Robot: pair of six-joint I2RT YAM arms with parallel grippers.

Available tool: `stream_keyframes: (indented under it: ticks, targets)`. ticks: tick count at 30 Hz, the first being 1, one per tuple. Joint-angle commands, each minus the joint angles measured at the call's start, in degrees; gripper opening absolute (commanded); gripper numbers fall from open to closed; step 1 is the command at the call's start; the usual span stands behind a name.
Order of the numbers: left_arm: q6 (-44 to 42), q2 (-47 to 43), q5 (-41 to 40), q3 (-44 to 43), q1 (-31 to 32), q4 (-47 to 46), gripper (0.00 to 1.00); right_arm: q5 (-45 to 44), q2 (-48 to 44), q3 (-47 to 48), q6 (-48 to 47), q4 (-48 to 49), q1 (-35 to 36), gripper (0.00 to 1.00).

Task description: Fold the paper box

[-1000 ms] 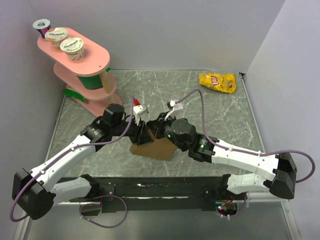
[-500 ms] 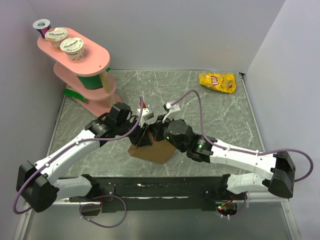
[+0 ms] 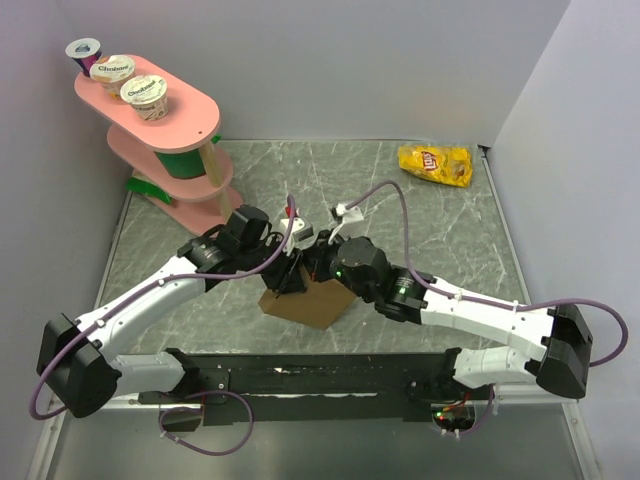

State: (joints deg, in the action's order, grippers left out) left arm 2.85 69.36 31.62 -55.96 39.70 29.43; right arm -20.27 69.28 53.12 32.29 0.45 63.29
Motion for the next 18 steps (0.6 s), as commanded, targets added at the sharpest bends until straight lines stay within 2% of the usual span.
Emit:
stream_keyframes:
  ticks: [1,2,5,6,9,13,14,18]
  targets:
    - [-0.66,-0.8,5.72,-0.47,0.3,-7.37,0.01,10.25,-5.01,-2.65,5.33,8.7,-1.84,0.14]
    - [-0.57,-1.59,6.43,0.06,-0.58,-7.72,0.01,9.82,-6.51,-3.63,3.84,8.69,-2.2,0.17]
    - [-1.18,-2.47,7.93,1.56,-2.35,-8.16,0.01,10.25,-12.66,-6.97,-0.46,8.08,-2.55,0.41]
    - [-1.18,-2.65,8.37,2.52,-2.7,-8.68,0.01,10.43,-15.46,-7.5,-1.09,7.21,-2.47,0.53]
    - [-1.36,-3.0,10.3,3.58,-3.14,-10.79,0.01,9.56,-19.69,-9.44,-1.97,3.26,-2.55,0.68]
    - [-2.15,-3.18,12.15,4.02,-3.14,-12.29,0.01,6.12,-21.46,-9.97,-1.71,-3.78,-4.3,0.72]
    - [-2.24,-3.53,12.85,4.2,-3.23,-12.47,0.01,6.73,-21.46,-10.14,-1.45,-3.96,-6.84,0.72]
    - [-2.24,-4.94,17.33,5.08,-3.14,-13.17,0.01,8.23,-20.24,-10.32,-2.05,-3.44,-12.3,0.67]
